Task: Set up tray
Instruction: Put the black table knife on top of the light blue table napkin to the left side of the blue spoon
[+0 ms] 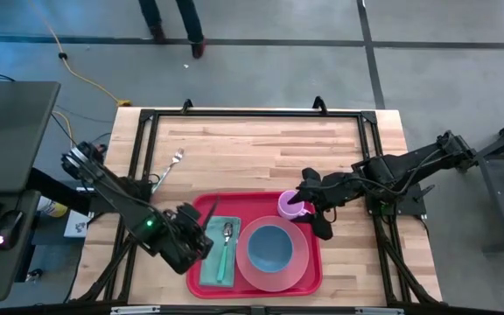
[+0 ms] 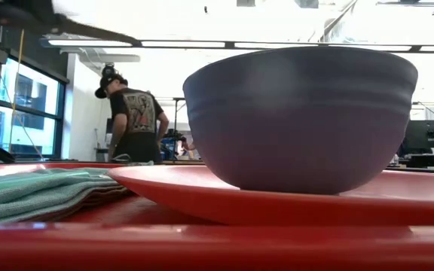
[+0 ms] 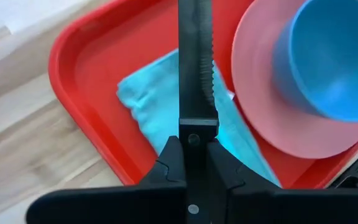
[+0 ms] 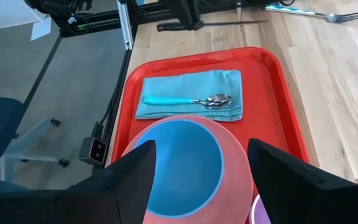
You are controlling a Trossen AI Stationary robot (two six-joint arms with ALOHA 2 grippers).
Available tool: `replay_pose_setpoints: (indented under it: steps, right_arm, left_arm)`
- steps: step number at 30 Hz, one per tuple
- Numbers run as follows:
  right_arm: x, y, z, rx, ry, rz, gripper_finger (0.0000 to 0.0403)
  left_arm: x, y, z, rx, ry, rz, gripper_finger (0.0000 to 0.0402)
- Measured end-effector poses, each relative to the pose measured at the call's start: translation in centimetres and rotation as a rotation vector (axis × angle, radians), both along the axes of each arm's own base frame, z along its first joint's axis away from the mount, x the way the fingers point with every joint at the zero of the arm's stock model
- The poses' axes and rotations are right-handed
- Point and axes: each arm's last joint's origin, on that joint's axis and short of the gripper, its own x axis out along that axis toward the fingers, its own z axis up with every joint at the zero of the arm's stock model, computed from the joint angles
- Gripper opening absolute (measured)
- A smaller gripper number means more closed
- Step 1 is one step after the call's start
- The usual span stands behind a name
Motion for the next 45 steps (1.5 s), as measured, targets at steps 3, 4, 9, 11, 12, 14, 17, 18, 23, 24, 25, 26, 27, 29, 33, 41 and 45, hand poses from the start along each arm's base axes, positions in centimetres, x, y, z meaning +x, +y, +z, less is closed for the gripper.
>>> replay_pose_setpoints:
  steps: [3,4,9,11,12,14,17,18,23,24,25,26,27,29,33,41,45]
  right_arm:
    - [0.0,0.0,0.0,0.006,0.002,0.009,0.0236]
    - [0.0,0.0,0.0,0.007,0.002,0.009,0.0236]
    - [0.0,0.0,0.0,0.01,0.004,0.012,0.0236]
    - [0.0,0.0,0.0,0.01,0.004,0.013,0.0236]
    - [0.0,0.0,0.0,0.011,0.005,0.013,0.0236]
    - [0.0,0.1,0.0,0.014,0.007,0.015,0.0236]
    - [-0.1,0.1,0.0,0.022,0.011,0.018,0.0236]
    - [-0.1,0.1,0.0,0.022,0.011,0.02,0.0236]
    - [-0.1,0.1,0.0,0.03,0.015,0.031,0.0236]
    - [-0.1,0.1,0.0,0.031,0.015,0.033,0.0236]
    - [-0.1,0.1,0.0,0.032,0.016,0.035,0.0236]
    - [-0.1,0.1,0.0,0.033,0.016,0.037,0.0236]
    - [-0.1,0.1,0.0,0.032,0.016,0.038,0.0236]
    - [-0.1,0.1,0.0,0.031,0.016,0.039,0.0236]
    - [-0.1,0.1,-0.1,0.03,0.021,0.046,0.0236]
    - [-0.2,0.1,-0.2,0.027,0.033,0.049,0.0236]
    - [-0.2,0.1,-0.2,0.023,0.033,0.053,0.0236]
  left_arm:
    - [0.4,-0.5,-1.0,-0.009,0.045,-0.004,0.0046]
    - [0.6,-0.7,-1.2,-0.012,0.049,-0.004,0.0046]
    - [1.8,-1.3,-2.4,-0.029,0.047,0.002,0.0046]
    - [2.4,-1.4,-3.3,-0.028,0.072,0.011,0.0046]
    - [2.5,-1.5,-3.6,-0.03,0.083,0.011,0.0046]
    - [3.1,-1.4,-4.0,-0.039,0.088,0.023,0.0046]
    - [3.8,-1.7,-5.2,-0.037,0.112,0.029,0.0046]
    - [4.0,-1.6,-5.6,-0.038,0.125,0.036,0.0046]
    - [4.6,-1.8,-6.6,-0.054,0.156,0.043,0.0046]
    - [4.7,-1.8,-6.8,-0.055,0.16,0.045,0.0046]
    - [4.6,-1.9,-6.9,-0.054,0.167,0.045,0.0046]
    - [4.6,-1.9,-7.0,-0.064,0.18,0.044,0.0046]
    - [4.7,-2.0,-7.2,-0.07,0.183,0.043,0.0046]
    - [4.9,-2.2,-7.6,-0.077,0.195,0.044,0.0046]
    - [5.1,-2.5,-8.2,-0.095,0.211,0.042,0.0046]
    - [4.9,-2.5,-8.3,-0.136,0.263,0.035,0.0046]
    - [4.7,-2.4,-8.4,-0.136,0.296,0.039,0.0046]
